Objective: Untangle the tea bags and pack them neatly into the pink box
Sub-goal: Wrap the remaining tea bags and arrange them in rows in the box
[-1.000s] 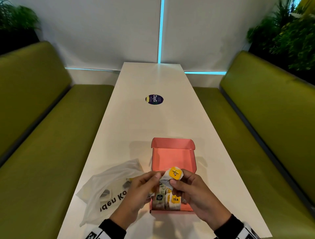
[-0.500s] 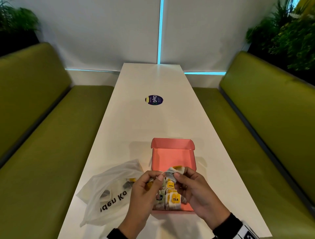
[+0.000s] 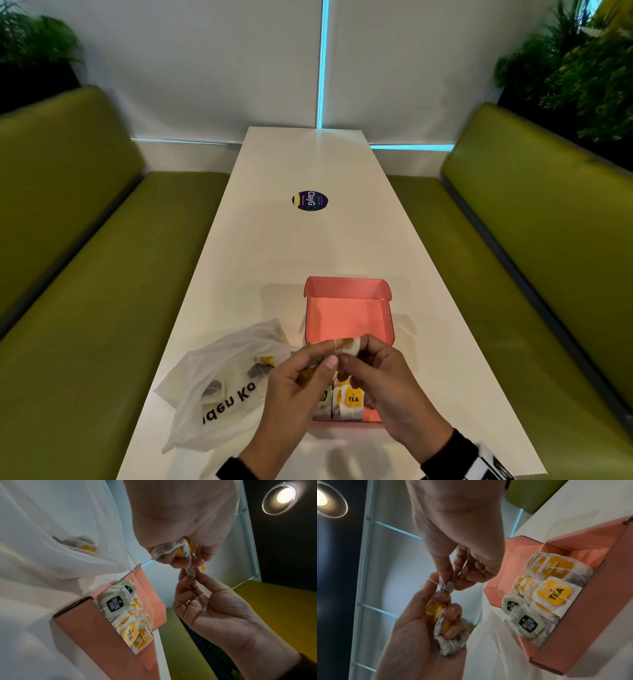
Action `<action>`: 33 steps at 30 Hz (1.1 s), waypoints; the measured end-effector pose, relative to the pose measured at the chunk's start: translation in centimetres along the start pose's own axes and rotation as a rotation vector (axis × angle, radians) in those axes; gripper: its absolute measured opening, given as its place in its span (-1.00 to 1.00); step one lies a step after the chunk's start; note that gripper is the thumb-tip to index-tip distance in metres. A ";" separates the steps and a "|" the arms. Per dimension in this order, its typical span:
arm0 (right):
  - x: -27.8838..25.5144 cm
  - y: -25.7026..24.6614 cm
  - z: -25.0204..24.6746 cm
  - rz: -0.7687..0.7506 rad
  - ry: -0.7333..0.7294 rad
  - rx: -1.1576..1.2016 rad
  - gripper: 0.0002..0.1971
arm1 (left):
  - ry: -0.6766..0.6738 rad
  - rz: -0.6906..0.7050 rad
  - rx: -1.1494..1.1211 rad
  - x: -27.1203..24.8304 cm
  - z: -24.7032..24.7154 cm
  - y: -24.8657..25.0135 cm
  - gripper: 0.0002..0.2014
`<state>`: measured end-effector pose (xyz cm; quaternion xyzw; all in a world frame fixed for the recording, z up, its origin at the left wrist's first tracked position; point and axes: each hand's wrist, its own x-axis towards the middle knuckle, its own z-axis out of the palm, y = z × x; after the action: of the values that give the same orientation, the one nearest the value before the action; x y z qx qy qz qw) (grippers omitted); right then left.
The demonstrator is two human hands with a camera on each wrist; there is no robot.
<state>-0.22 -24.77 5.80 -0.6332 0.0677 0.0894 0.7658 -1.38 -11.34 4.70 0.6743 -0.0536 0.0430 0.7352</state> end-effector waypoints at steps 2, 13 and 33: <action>0.0 0.0 0.0 -0.008 -0.002 -0.021 -0.94 | -0.025 0.078 0.036 0.0 -0.1 -0.2 -0.67; 0.4 -0.2 -0.2 -0.029 0.019 0.098 -0.88 | 0.191 0.123 0.178 0.1 -1.0 -1.3 -0.62; 1.0 -1.8 -0.7 -0.205 0.246 -0.116 -0.90 | 0.076 -0.372 -0.108 0.1 0.0 -1.8 -0.81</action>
<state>1.16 -25.74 7.15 -0.6862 0.0906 -0.0638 0.7189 -1.00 -11.50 2.92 0.6303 0.0973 -0.0710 0.7670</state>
